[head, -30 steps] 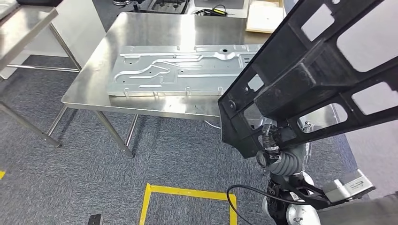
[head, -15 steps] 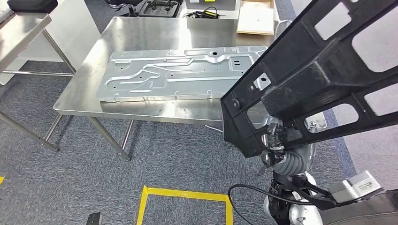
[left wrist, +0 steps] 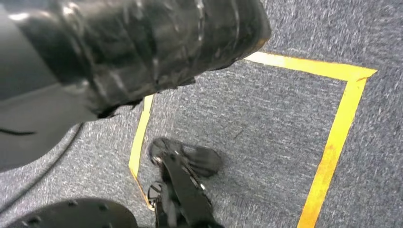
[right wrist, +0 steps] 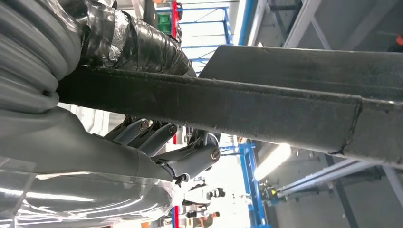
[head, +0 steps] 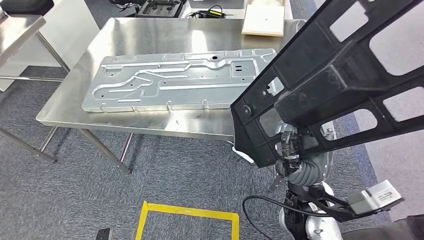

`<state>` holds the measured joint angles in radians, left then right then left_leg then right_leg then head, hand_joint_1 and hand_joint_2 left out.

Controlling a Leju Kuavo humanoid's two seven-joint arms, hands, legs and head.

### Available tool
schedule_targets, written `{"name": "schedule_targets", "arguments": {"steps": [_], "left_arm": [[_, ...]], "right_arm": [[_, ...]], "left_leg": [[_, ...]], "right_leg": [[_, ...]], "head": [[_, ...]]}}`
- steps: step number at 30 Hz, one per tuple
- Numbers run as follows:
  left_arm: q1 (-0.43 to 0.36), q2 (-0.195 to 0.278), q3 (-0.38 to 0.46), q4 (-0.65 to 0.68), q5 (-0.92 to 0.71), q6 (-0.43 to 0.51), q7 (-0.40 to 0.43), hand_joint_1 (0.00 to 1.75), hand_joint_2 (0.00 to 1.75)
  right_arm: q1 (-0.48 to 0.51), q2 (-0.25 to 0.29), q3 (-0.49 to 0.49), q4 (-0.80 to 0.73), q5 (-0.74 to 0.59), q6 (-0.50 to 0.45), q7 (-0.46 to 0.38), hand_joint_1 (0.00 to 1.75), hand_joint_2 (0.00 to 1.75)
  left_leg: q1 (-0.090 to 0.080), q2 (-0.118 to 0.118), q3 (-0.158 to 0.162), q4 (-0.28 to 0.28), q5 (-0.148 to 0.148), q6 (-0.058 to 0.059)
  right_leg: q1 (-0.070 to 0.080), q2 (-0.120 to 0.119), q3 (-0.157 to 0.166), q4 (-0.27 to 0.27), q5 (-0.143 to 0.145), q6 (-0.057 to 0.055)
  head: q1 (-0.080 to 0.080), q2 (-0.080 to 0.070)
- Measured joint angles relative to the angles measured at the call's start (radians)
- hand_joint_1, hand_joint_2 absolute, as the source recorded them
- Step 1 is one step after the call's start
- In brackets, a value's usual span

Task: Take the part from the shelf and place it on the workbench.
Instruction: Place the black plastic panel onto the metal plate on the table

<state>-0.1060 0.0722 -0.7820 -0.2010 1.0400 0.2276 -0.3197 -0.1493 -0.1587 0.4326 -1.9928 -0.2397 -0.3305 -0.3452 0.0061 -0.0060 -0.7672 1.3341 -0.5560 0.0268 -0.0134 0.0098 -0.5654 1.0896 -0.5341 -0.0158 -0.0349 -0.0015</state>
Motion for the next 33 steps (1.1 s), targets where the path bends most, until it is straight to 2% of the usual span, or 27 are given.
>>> {"name": "schedule_targets", "arguments": {"steps": [2, 3, 4, 5, 7, 9, 10, 11, 13, 14, 15, 17, 18, 19, 22, 24, 25, 26, 28, 29, 30, 31, 32, 33], "left_arm": [[0.002, 0.002, 0.000, 0.000, 0.000, 0.001, 0.000, 0.00, 0.00], [0.002, 0.004, 0.000, 0.000, 0.000, 0.002, 0.000, 0.00, 0.00], [0.001, 0.007, 0.000, 0.000, 0.000, 0.003, 0.000, 0.00, 0.00], [-0.001, 0.009, 0.000, 0.000, 0.000, 0.005, 0.001, 0.00, 0.00], [-0.005, 0.012, 0.000, 0.000, 0.000, 0.007, 0.001, 0.00, 0.00], [-0.003, 0.011, 0.000, 0.000, 0.001, 0.008, 0.001, 0.00, 0.00], [-0.003, 0.009, 0.000, 0.000, 0.001, 0.008, 0.002, 0.00, 0.00], [-0.002, 0.008, 0.000, 0.000, 0.001, 0.009, 0.002, 0.00, 0.00], [-0.002, 0.004, 0.000, 0.000, 0.001, 0.008, 0.002, 0.00, 0.00], [-0.001, 0.003, 0.000, 0.000, 0.001, 0.008, 0.002, 0.00, 0.00], [-0.001, 0.001, 0.000, 0.000, 0.001, 0.008, 0.002, 0.00, 0.00], [0.000, -0.001, 0.000, 0.000, 0.001, 0.008, 0.003, 0.00, 0.00], [-0.001, -0.002, 0.000, 0.000, 0.001, 0.008, 0.003, 0.00, 0.00], [-0.002, -0.002, 0.000, 0.000, 0.001, 0.008, 0.003, 0.00, 0.00], [-0.003, -0.004, 0.000, 0.000, 0.001, 0.009, 0.003, 0.00, 0.00], [-0.003, -0.005, 0.000, 0.000, 0.001, 0.009, 0.003, 0.00, 0.00], [-0.004, -0.005, 0.000, 0.000, 0.001, 0.009, 0.003, 0.00, 0.00], [-0.004, -0.006, 0.000, 0.000, 0.001, 0.009, 0.003, 0.00, 0.00], [-0.003, -0.006, 0.000, 0.000, 0.001, 0.009, 0.003, 0.00, 0.00], [-0.002, -0.007, 0.000, 0.000, 0.001, 0.009, 0.003, 0.00, 0.00], [0.000, -0.007, 0.000, 0.000, 0.001, 0.009, 0.003, 0.00, 0.00], [0.001, -0.008, 0.000, 0.000, 0.001, 0.009, 0.003, 0.00, 0.00], [0.001, -0.008, 0.000, 0.000, 0.001, 0.009, 0.003, 0.00, 0.00], [0.001, -0.008, 0.000, 0.000, 0.001, 0.009, 0.003, 0.00, 0.00]], "right_arm": [[0.000, 0.000, 0.000, 0.000, 0.000, 0.002, 0.000, 1.75, 1.75], [0.000, 0.000, 0.000, 0.000, 0.000, 0.002, -0.001, 1.75, 1.75], [0.001, 0.000, 0.000, 0.000, 0.000, 0.003, -0.001, 1.75, 1.75], [0.001, 0.000, 0.000, 0.001, 0.000, 0.004, -0.001, 1.75, 1.75], [0.002, 0.000, 0.000, 0.001, 0.000, 0.005, -0.002, 1.75, 1.75], [0.001, 0.000, 0.000, 0.001, 0.000, 0.005, -0.001, 1.75, 1.75], [-0.001, 0.000, 0.000, 0.000, 0.000, 0.005, -0.002, 1.75, 1.75], [-0.001, 0.000, 0.000, 0.000, 0.000, 0.005, -0.002, 1.75, 1.75], [0.000, 0.000, 0.000, 0.002, 0.000, 0.005, -0.002, 1.75, 1.75], [0.002, 0.000, 0.000, 0.003, 0.000, 0.005, -0.002, 1.75, 1.75], [0.002, 0.000, 0.000, 0.004, 0.000, 0.005, -0.002, 1.75, 1.75], [0.002, 0.000, 0.000, 0.005, 0.000, 0.005, -0.002, 1.75, 1.75], [0.002, 0.000, 0.000, 0.006, 0.001, 0.005, -0.002, 1.75, 1.75], [0.002, 0.000, 0.000, 0.006, 0.000, 0.006, -0.001, 1.75, 1.75], [0.001, -0.001, 0.000, 0.005, 0.000, 0.006, -0.001, 1.75, 1.75], [0.001, -0.001, 0.000, 0.005, 0.000, 0.006, -0.002, 1.75, 1.75], [-0.001, -0.001, 0.000, 0.005, 0.000, 0.006, -0.002, 1.75, 1.75], [-0.001, -0.001, 0.000, 0.004, 0.000, 0.007, -0.002, 1.75, 1.75], [-0.001, -0.001, 0.000, 0.004, 0.000, 0.007, -0.002, 1.75, 1.75], [-0.001, -0.001, 0.000, 0.004, 0.000, 0.007, -0.002, 1.75, 1.75], [-0.001, -0.001, 0.000, 0.005, 0.000, 0.007, -0.002, 1.75, 1.75], [-0.002, -0.001, 0.000, 0.005, 0.000, 0.007, -0.002, 1.75, 1.75], [-0.002, -0.001, 0.000, 0.005, 0.000, 0.007, -0.002, 1.75, 1.75], [-0.003, -0.001, 0.000, 0.005, 0.001, 0.007, -0.002, 1.75, 1.75]], "left_leg": [[-0.032, 0.000, 0.033, -0.121, 0.099, 0.034], [-0.045, 0.002, 0.057, -0.180, 0.134, 0.051], [-0.057, 0.003, 0.078, -0.229, 0.155, 0.065], [-0.064, 0.004, 0.092, -0.257, 0.157, 0.073], [-0.066, 0.005, 0.116, -0.301, 0.152, 0.079], [-0.056, 0.005, 0.149, -0.347, 0.148, 0.074], [-0.050, 0.005, 0.167, -0.365, 0.145, 0.071], [-0.046, 0.004, 0.180, -0.373, 0.140, 0.067], [-0.039, -0.001, 0.199, -0.372, 0.121, 0.059], [-0.035, -0.003, 0.210, -0.368, 0.109, 0.054], [-0.030, -0.006, 0.221, -0.361, 0.095, 0.048], [-0.019, -0.010, 0.243, -0.340, 0.062, 0.034], [-0.016, -0.013, 0.248, -0.325, 0.044, 0.025], [-0.015, -0.015, 0.248, -0.313, 0.029, 0.017], [-0.014, -0.017, 0.244, -0.302, 0.010, 0.004], [-0.011, -0.014, 0.243, -0.286, -0.003, -0.003], [-0.010, -0.011, 0.227, -0.251, -0.020, -0.008], [-0.008, -0.008, 0.197, -0.194, -0.041, -0.013], [-0.004, -0.005, 0.109, -0.056, -0.080, -0.020], [-0.003, -0.004, 0.073, -0.014, -0.078, -0.021], [-0.002, -0.004, 0.053, -0.009, -0.056, -0.020], [-0.002, -0.003, 0.053, -0.042, -0.015, -0.018], [-0.002, -0.003, 0.069, -0.107, 0.038, -0.014], [-0.004, -0.003, 0.091, -0.170, 0.077, -0.011]], "right_leg": [[0.004, -0.001, 0.027, -0.007, -0.017, -0.005], [0.004, -0.002, 0.038, -0.014, -0.024, -0.004], [0.002, -0.002, 0.047, -0.023, -0.026, -0.002], [0.000, -0.002, 0.052, -0.035, -0.026, 0.001], [-0.001, -0.004, 0.064, -0.059, -0.024, 0.009], [0.002, -0.007, 0.066, -0.052, -0.032, 0.013], [0.005, -0.007, 0.049, -0.017, -0.045, 0.015], [0.004, -0.006, 0.012, 0.043, -0.061, 0.018], [0.001, -0.005, -0.085, 0.174, -0.084, 0.029], [-0.002, -0.006, -0.122, 0.208, -0.074, 0.035], [-0.006, -0.006, -0.140, 0.203, -0.042, 0.042], [-0.013, -0.006, -0.123, 0.101, 0.056, 0.055], [-0.014, -0.004, -0.105, 0.048, 0.088, 0.059], [-0.013, -0.003, -0.091, 0.014, 0.102, 0.054], [-0.007, 0.000, -0.083, -0.003, 0.085, 0.025], [-0.008, 0.000, -0.075, -0.008, 0.077, 0.012], [-0.010, -0.002, -0.068, -0.010, 0.074, 0.006], [-0.010, -0.004, -0.061, -0.011, 0.069, 0.001], [-0.007, -0.006, -0.051, -0.013, 0.060, -0.004], [-0.006, -0.006, -0.046, -0.013, 0.054, -0.004], [-0.005, -0.006, -0.039, -0.013, 0.049, -0.004], [-0.005, -0.005, -0.029, -0.013, 0.042, -0.003], [-0.005, -0.005, -0.019, -0.013, 0.035, -0.001], [-0.005, -0.005, -0.010, -0.015, 0.029, 0.002]], "head": [[0.000, 0.000], [0.001, 0.000], [0.001, 0.000], [0.002, 0.000], [-0.001, 0.000], [-0.001, 0.000], [0.000, 0.000], [0.000, 0.000], [0.000, 0.000], [0.001, 0.000], [0.000, 0.000], [0.001, 0.000], [0.003, 0.000], [0.006, 0.000], [0.004, 0.000], [0.001, 0.000], [-0.001, 0.000], [-0.002, 0.000], [-0.003, 0.000], [-0.003, 0.000], [-0.003, 0.000], [-0.003, 0.000], [-0.003, 0.000], [-0.003, 0.000]]}}
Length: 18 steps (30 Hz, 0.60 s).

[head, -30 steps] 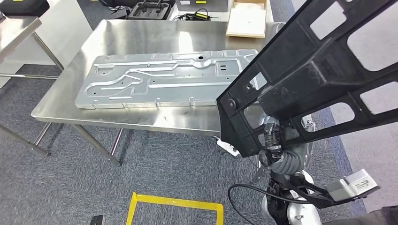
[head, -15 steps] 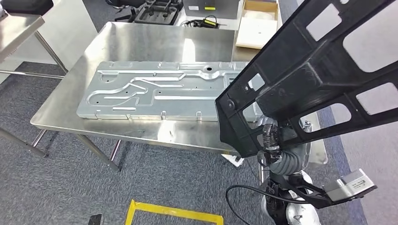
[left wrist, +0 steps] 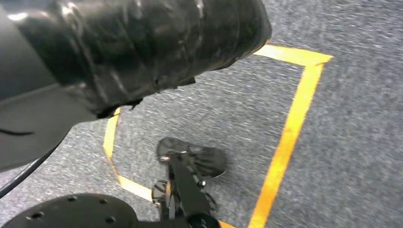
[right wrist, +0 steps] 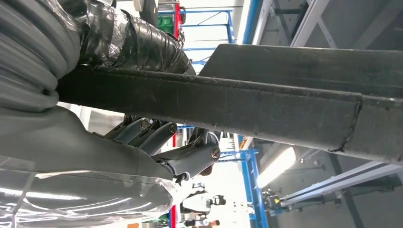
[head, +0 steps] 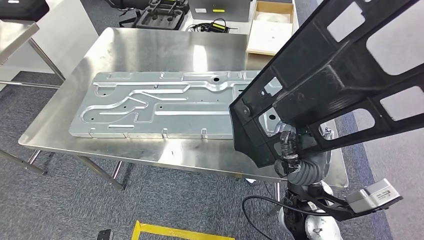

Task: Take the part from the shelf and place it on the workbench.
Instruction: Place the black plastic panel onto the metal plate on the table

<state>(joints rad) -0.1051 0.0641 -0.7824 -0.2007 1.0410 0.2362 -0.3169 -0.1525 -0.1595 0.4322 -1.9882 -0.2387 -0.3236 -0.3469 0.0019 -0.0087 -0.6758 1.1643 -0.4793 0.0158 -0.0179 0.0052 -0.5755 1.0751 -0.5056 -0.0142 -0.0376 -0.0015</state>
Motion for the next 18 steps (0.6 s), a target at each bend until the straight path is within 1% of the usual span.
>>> {"name": "schedule_targets", "arguments": {"steps": [1, 2, 4, 5, 6, 7, 8, 10, 11, 12, 13, 14, 15, 16, 17, 18], "left_arm": [[-0.001, 0.000, 0.000, 0.000, 0.000, 0.000, 0.000, 0.00, 0.00], [-0.001, 0.000, 0.000, 0.000, 0.000, -0.001, 0.000, 0.00, 0.00], [-0.002, 0.001, 0.000, 0.000, 0.001, -0.002, 0.000, 0.00, 0.00], [-0.002, 0.001, 0.000, 0.000, 0.003, -0.004, 0.000, 0.00, 0.00], [-0.001, 0.001, 0.000, 0.000, 0.005, -0.006, 0.000, 0.00, 0.00], [0.000, 0.002, 0.000, 0.000, 0.007, -0.009, 0.001, 0.00, 0.00], [0.000, 0.002, 0.000, 0.000, 0.009, -0.011, 0.003, 0.00, 0.00], [-0.001, 0.004, 0.000, 0.000, 0.013, -0.015, 0.007, 0.00, 0.00], [-0.002, 0.006, 0.000, 0.000, 0.014, -0.017, 0.011, 0.00, 0.00], [-0.002, 0.008, 0.000, 0.000, 0.015, -0.018, 0.013, 0.00, 0.00], [-0.001, 0.010, 0.000, 0.000, 0.016, -0.019, 0.016, 0.00, 0.00], [-0.001, 0.011, 0.000, 0.000, 0.016, -0.020, 0.018, 0.00, 0.00], [0.000, 0.011, 0.000, 0.000, 0.016, -0.020, 0.019, 0.00, 0.00], [0.000, 0.012, 0.000, 0.000, 0.016, -0.021, 0.019, 0.00, 0.00], [-0.001, 0.013, 0.000, 0.000, 0.016, -0.021, 0.020, 0.00, 0.00], [-0.002, 0.014, 0.000, 0.000, 0.016, -0.022, 0.021, 0.00, 0.00]], "right_arm": [[-0.001, 0.000, 0.000, 0.000, 0.002, 0.000, 0.000, 1.75, 1.75], [-0.003, 0.000, 0.000, 0.000, 0.004, 0.000, 0.001, 1.75, 1.75], [-0.004, 0.000, 0.000, 0.000, 0.014, 0.001, 0.010, 1.75, 1.75], [-0.004, -0.001, 0.000, 0.000, 0.020, 0.003, 0.018, 1.75, 1.75], [-0.005, -0.002, 0.000, 0.000, 0.028, 0.005, 0.027, 1.75, 1.75], [-0.008, -0.004, 0.000, 0.000, 0.039, 0.009, 0.039, 1.75, 1.75], [-0.012, -0.008, 0.000, 0.000, 0.056, 0.016, 0.057, 1.75, 1.75], [-0.021, -0.020, 0.000, 0.001, 0.102, 0.033, 0.110, 1.75, 1.75], [-0.025, -0.029, 0.000, 0.003, 0.127, 0.041, 0.138, 1.75, 1.75], [-0.028, -0.039, 0.001, 0.006, 0.153, 0.051, 0.168, 1.75, 1.75], [-0.032, -0.049, 0.001, 0.008, 0.178, 0.061, 0.196, 1.75, 1.75], [-0.038, -0.062, 0.002, 0.011, 0.206, 0.073, 0.227, 1.75, 1.75], [-0.045, -0.073, 0.002, 0.013, 0.231, 0.084, 0.256, 1.75, 1.75], [-0.053, -0.083, 0.002, 0.016, 0.254, 0.095, 0.282, 1.75, 1.75], [-0.062, -0.093, 0.003, 0.018, 0.276, 0.106, 0.306, 1.75, 1.75], [-0.070, -0.103, 0.004, 0.021, 0.301, 0.117, 0.328, 1.75, 1.75]], "left_leg": [[-0.003, 0.000, 0.021, -0.055, 0.024, 0.003], [-0.007, 0.001, 0.035, -0.089, 0.032, 0.006], [-0.014, 0.000, 0.042, -0.111, 0.024, 0.011], [-0.012, 0.001, 0.047, -0.119, 0.024, 0.014], [-0.011, 0.001, 0.057, -0.130, 0.025, 0.018], [-0.009, 0.001, 0.068, -0.141, 0.025, 0.024], [-0.007, 0.002, 0.079, -0.149, 0.024, 0.031], [-0.011, 0.003, 0.091, -0.152, 0.016, 0.042], [-0.013, 0.002, 0.097, -0.152, 0.011, 0.045], [-0.013, 0.000, 0.105, -0.151, 0.005, 0.047], [-0.014, -0.003, 0.114, -0.150, -0.003, 0.047], [-0.014, -0.006, 0.125, -0.148, -0.012, 0.046], [-0.014, -0.008, 0.132, -0.145, -0.021, 0.043], [-0.016, -0.010, 0.137, -0.140, -0.031, 0.039], [-0.017, -0.011, 0.138, -0.136, -0.038, 0.034], [-0.017, -0.011, 0.137, -0.135, -0.042, 0.029]], "right_leg": [[0.000, 0.001, 0.006, -0.001, -0.005, 0.004], [0.000, 0.001, 0.008, -0.004, -0.008, 0.009], [-0.002, 0.003, 0.010, -0.011, -0.009, 0.019], [-0.003, 0.001, 0.011, -0.014, -0.011, 0.024], [-0.002, 0.000, 0.010, -0.007, -0.017, 0.028], [-0.001, -0.001, 0.001, 0.017, -0.030, 0.031], [0.000, -0.002, -0.022, 0.063, -0.049, 0.031], [0.002, -0.002, -0.094, 0.185, -0.087, 0.030], [0.002, -0.002, -0.129, 0.233, -0.092, 0.031], [0.002, -0.002, -0.149, 0.247, -0.077, 0.031], [0.002, -0.002, -0.151, 0.226, -0.045, 0.030], [0.002, -0.002, -0.139, 0.176, 0.002, 0.028], [0.003, -0.002, -0.117, 0.113, 0.044, 0.024], [0.006, -0.001, -0.093, 0.055, 0.070, 0.020], [0.007, -0.001, -0.077, 0.017, 0.081, 0.016], [0.010, 0.000, -0.069, -0.001, 0.077, 0.013]], "head": [[0.000, 0.000], [0.000, 0.000], [0.000, 0.000], [0.001, 0.000], [0.001, 0.000], [0.002, 0.000], [0.003, 0.000], [0.004, 0.000], [0.004, 0.000], [0.004, 0.000], [0.004, 0.000], [0.004, 0.000], [0.004, 0.000], [0.004, 0.000], [0.004, 0.000], [0.003, 0.000]]}}
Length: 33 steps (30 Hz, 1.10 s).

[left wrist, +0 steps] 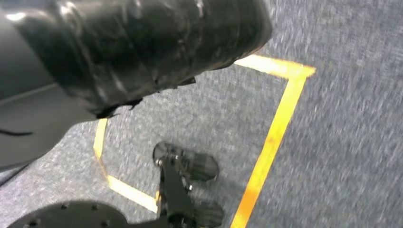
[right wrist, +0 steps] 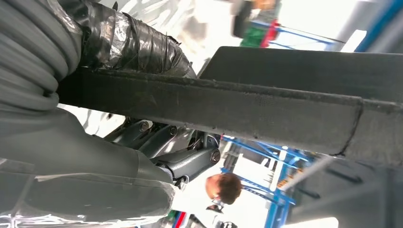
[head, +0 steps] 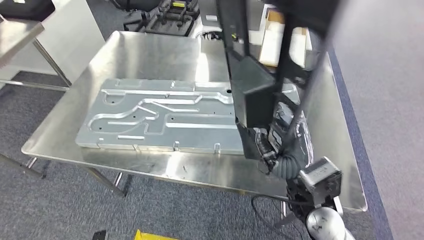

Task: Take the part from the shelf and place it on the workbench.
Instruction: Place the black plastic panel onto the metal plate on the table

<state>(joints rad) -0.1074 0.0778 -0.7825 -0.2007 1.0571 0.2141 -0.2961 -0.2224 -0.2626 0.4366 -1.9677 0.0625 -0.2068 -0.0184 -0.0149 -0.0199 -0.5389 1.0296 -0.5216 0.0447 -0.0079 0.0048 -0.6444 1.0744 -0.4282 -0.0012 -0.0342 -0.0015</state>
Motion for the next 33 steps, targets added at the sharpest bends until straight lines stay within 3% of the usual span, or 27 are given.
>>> {"name": "schedule_targets", "arguments": {"steps": [4, 6, 8, 9, 10, 12, 14, 15, 16, 19, 21, 26, 30, 33], "left_arm": [[-0.001, 0.004, -0.001, 0.000, -0.001, -0.005, 0.004, 0.00, 0.00], [-0.003, 0.007, -0.001, 0.000, -0.001, -0.007, 0.005, 0.00, 0.00], [-0.003, 0.009, -0.001, 0.000, -0.001, -0.010, 0.009, 0.00, 0.00], [-0.001, 0.010, -0.001, 0.000, -0.002, -0.011, 0.011, 0.00, 0.00], [0.000, 0.010, -0.001, 0.000, -0.003, -0.012, 0.013, 0.00, 0.00], [0.003, 0.010, -0.001, 0.000, -0.005, -0.014, 0.017, 0.00, 0.00], [0.001, 0.010, -0.001, 0.000, -0.008, -0.016, 0.021, 0.00, 0.00], [0.000, 0.008, -0.002, 0.000, -0.009, -0.017, 0.022, 0.00, 0.00], [-0.001, 0.007, -0.004, 0.000, -0.010, -0.019, 0.024, 0.00, 0.00], [0.000, 0.006, -0.007, 0.000, -0.012, -0.027, 0.024, 0.00, 0.00], [0.000, 0.005, -0.007, 0.000, -0.012, -0.032, 0.021, 0.00, 0.00], [-0.001, 0.005, -0.015, 0.000, -0.018, -0.048, 0.006, 0.00, 0.00], [-0.001, 0.004, -0.021, 0.000, -0.019, -0.052, -0.001, 0.00, 0.00], [-0.001, 0.003, -0.023, 0.000, -0.021, -0.055, -0.004, 0.00, 0.00]], "right_arm": [[-0.032, -0.045, 0.009, 0.014, 0.146, 0.049, 0.096, 1.75, 1.75], [-0.049, -0.063, 0.018, 0.024, 0.208, 0.074, 0.130, 1.75, 1.75], [-0.064, -0.078, 0.029, 0.035, 0.249, 0.100, 0.154, 1.75, 1.75], [-0.068, -0.086, 0.035, 0.042, 0.267, 0.112, 0.165, 1.75, 1.75], [-0.071, -0.093, 0.040, 0.049, 0.284, 0.123, 0.174, 1.75, 1.75], [-0.078, -0.107, 0.050, 0.064, 0.320, 0.140, 0.192, 1.75, 1.75], [-0.095, -0.116, 0.060, 0.082, 0.364, 0.154, 0.206, 1.75, 1.75], [-0.105, -0.121, 0.066, 0.093, 0.388, 0.160, 0.210, 1.75, 1.75], [-0.113, -0.125, 0.071, 0.106, 0.412, 0.165, 0.214, 1.75, 1.75], [-0.134, -0.130, 0.091, 0.154, 0.472, 0.176, 0.216, 1.75, 1.75], [-0.156, -0.132, 0.106, 0.194, 0.501, 0.189, 0.213, 1.75, 1.75], [-0.245, -0.140, 0.159, 0.323, 0.622, 0.261, 0.211, 1.75, 1.75], [-0.302, -0.146, 0.206, 0.418, 0.706, 0.287, 0.208, 1.75, 1.75], [-0.336, -0.146, 0.234, 0.470, 0.773, 0.298, 0.207, 1.75, 1.75]], "left_leg": [[0.004, 0.003, -0.008, 0.016, -0.017, -0.022], [0.011, 0.005, -0.062, 0.115, -0.051, -0.036], [0.020, 0.006, -0.148, 0.237, -0.077, -0.048], [0.025, 0.007, -0.176, 0.263, -0.066, -0.052], [0.029, 0.008, -0.186, 0.251, -0.037, -0.056], [0.038, 0.011, -0.156, 0.135, 0.052, -0.063], [0.037, 0.012, -0.115, 0.029, 0.099, -0.063], [0.036, 0.012, -0.106, 0.007, 0.101, -0.060], [0.034, 0.011, -0.103, 0.000, 0.098, -0.057], [0.034, 0.006, -0.102, -0.005, 0.099, -0.052], [0.032, 0.004, -0.102, -0.005, 0.097, -0.047], [0.029, 0.003, -0.103, -0.004, 0.096, -0.037], [0.029, 0.003, -0.104, -0.003, 0.097, -0.036], [0.029, 0.003, -0.103, -0.003, 0.097, -0.036]], "right_leg": [[-0.004, 0.000, 0.023, -0.035, -0.005, -0.013], [-0.007, -0.003, 0.039, -0.047, -0.008, -0.018], [-0.009, -0.004, 0.047, -0.048, -0.015, -0.019], [-0.010, -0.004, 0.052, -0.048, -0.020, -0.017], [-0.012, -0.004, 0.059, -0.048, -0.025, -0.015], [-0.017, -0.004, 0.074, -0.047, -0.038, -0.005], [-0.017, -0.002, 0.081, -0.044, -0.049, 0.008], [-0.015, -0.001, 0.081, -0.041, -0.054, 0.011], [-0.014, -0.001, 0.081, -0.040, -0.055, 0.005], [-0.012, -0.002, 0.084, -0.046, -0.053, -0.027], [-0.011, -0.004, 0.088, -0.052, -0.052, -0.031], [-0.012, -0.005, 0.091, -0.060, -0.048, -0.020], [-0.014, -0.006, 0.092, -0.065, -0.046, 0.017], [-0.013, -0.006, 0.091, -0.065, -0.046, 0.023]], "head": [[-0.002, 0.000], [-0.004, 0.000], [-0.004, 0.000], [-0.005, 0.000], [-0.004, 0.000], [-0.004, 0.000], [-0.006, 0.000], [-0.006, 0.000], [-0.006, 0.000], [-0.001, 0.000], [-0.001, 0.000], [0.000, 0.000], [-0.001, 0.000], [-0.001, 0.000]]}}
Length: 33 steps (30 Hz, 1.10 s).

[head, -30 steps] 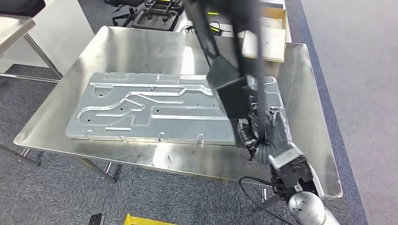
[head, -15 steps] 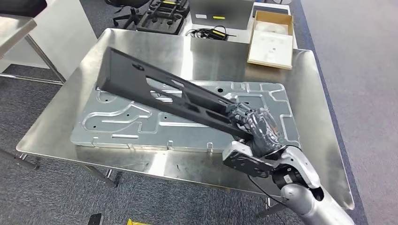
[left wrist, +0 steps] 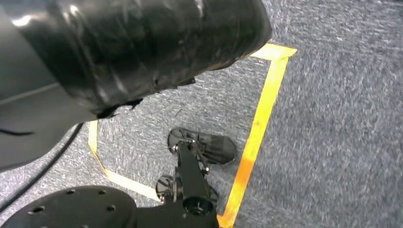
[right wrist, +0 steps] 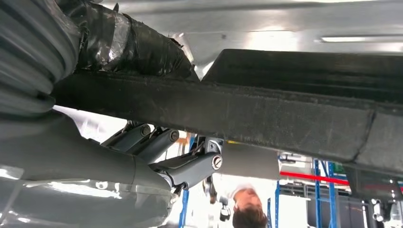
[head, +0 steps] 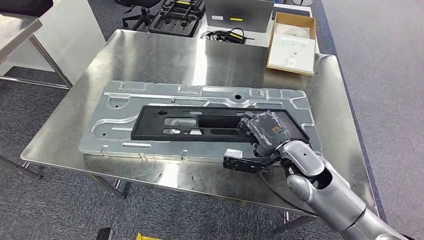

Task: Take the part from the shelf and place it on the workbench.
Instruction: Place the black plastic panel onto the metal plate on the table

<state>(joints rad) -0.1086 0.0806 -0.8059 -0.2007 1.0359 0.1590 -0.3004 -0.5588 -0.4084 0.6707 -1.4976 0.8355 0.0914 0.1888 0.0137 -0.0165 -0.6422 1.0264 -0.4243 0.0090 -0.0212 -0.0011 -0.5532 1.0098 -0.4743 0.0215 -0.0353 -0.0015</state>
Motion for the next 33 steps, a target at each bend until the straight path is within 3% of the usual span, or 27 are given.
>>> {"name": "schedule_targets", "arguments": {"steps": [7, 12, 16, 18, 22, 30, 33], "left_arm": [[0.000, -0.001, -0.002, 0.000, -0.001, -0.005, -0.009, 0.00, 0.00], [-0.002, -0.002, -0.011, 0.000, -0.008, -0.010, -0.011, 0.00, 0.00], [-0.006, -0.003, -0.018, 0.000, -0.008, -0.016, -0.015, 0.00, 1.75], [-0.007, -0.003, -0.018, 0.000, -0.008, -0.020, -0.017, 0.00, 1.75], [-0.008, -0.003, -0.023, 0.000, -0.005, -0.038, -0.018, 0.00, 0.00], [-0.007, -0.003, -0.025, 0.000, 0.025, -0.028, -0.028, 0.00, 0.00], [-0.008, -0.002, -0.025, 0.000, 0.009, -0.015, -0.020, 0.00, 0.00]], "right_arm": [[-0.073, 0.001, 0.050, 0.110, 0.156, 0.002, -0.004, 1.75, 1.75], [-0.118, 0.010, 0.092, 0.216, 0.325, -0.019, -0.053, 1.75, 1.75], [-0.149, 0.018, 0.133, 0.320, 0.407, -0.031, -0.092, 0.00, 0.00], [-0.155, 0.019, 0.147, 0.368, 0.429, -0.034, -0.104, 0.00, 0.00], [-0.167, 0.018, 0.163, 0.437, 0.443, -0.044, -0.115, 0.00, 0.00], [-0.179, 0.013, 0.164, 0.485, 0.382, -0.048, -0.115, 0.00, 0.00], [-0.180, 0.012, 0.164, 0.490, 0.367, -0.045, -0.112, 0.00, 0.00]], "left_leg": [[0.001, 0.000, 0.004, -0.007, 0.004, -0.002], [0.002, -0.001, 0.006, -0.010, 0.005, -0.003], [0.002, -0.001, 0.008, -0.011, 0.005, -0.004], [0.002, -0.001, 0.008, -0.011, 0.006, -0.005], [0.002, 0.000, 0.010, -0.012, 0.006, -0.005], [0.002, 0.001, 0.014, -0.012, 0.006, -0.005], [-0.001, 0.000, 0.017, -0.012, 0.006, 0.008]], "right_leg": [[0.003, 0.000, 0.000, 0.001, 0.000, 0.000], [0.004, 0.000, -0.001, 0.002, 0.000, 0.000], [0.004, 0.000, 0.000, 0.003, 0.000, -0.001], [0.004, -0.001, 0.000, 0.003, -0.001, -0.001], [0.004, 0.000, 0.000, 0.003, -0.001, -0.001], [0.004, 0.000, 0.004, 0.003, -0.001, -0.001], [-0.003, 0.001, 0.011, -0.008, 0.005, 0.008]], "head": [[0.000, 0.000], [0.000, 0.000], [0.000, 0.000], [0.000, 0.000], [0.000, 0.000], [0.000, 0.000], [-0.001, 0.000]]}}
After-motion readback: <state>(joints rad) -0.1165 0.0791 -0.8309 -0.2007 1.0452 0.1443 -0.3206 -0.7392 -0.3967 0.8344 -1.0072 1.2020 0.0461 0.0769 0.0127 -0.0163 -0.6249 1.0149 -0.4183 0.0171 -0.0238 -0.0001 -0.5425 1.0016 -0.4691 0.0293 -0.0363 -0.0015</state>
